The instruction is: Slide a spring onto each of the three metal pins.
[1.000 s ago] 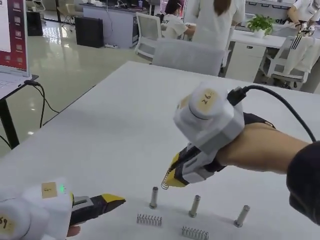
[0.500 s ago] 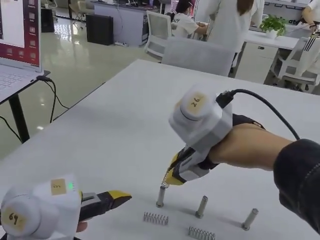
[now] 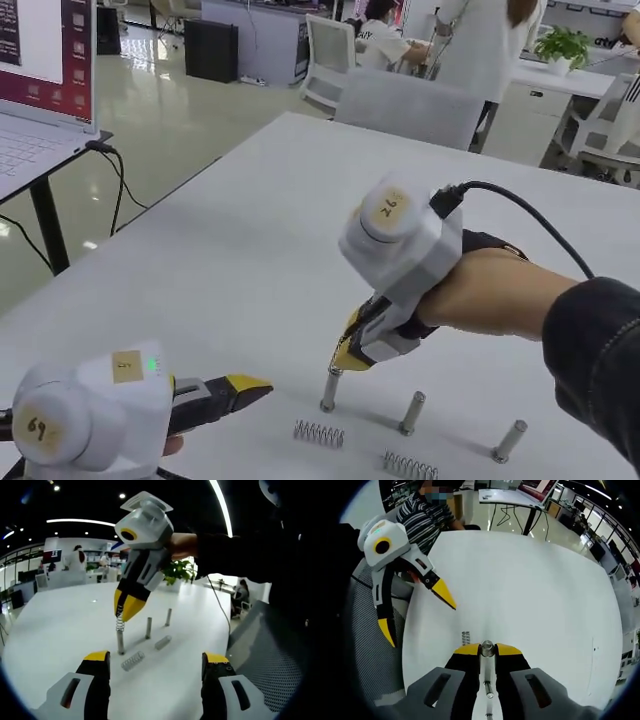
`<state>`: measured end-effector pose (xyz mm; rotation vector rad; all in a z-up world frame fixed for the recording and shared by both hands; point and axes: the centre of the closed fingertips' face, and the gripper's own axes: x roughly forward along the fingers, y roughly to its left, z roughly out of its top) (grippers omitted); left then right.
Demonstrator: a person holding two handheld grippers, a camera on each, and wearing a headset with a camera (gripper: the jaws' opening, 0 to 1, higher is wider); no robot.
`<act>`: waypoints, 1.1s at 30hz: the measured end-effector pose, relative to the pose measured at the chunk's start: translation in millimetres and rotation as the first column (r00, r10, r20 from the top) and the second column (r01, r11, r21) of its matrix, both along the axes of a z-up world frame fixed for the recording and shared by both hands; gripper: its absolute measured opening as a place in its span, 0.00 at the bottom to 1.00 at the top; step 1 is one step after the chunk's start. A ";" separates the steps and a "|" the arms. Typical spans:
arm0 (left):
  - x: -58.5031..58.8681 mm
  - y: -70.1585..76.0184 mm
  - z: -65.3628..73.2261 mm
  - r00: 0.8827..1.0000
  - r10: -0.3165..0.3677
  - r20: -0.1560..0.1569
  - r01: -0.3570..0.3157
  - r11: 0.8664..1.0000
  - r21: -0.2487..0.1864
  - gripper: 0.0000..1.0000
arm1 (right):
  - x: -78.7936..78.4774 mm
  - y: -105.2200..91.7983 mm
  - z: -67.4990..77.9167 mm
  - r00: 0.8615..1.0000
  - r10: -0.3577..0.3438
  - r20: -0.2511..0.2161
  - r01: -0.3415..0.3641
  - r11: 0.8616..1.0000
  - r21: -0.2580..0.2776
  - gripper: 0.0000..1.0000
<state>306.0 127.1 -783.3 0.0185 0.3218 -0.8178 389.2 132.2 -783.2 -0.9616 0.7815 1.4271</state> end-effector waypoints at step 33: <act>-1.0 -1.0 -1.3 1.000 -0.011 -0.005 0.011 1.000 0.009 0.68 | 0.9 1.2 -51.6 0.999 -0.028 -0.033 0.026 0.997 -0.079 0.08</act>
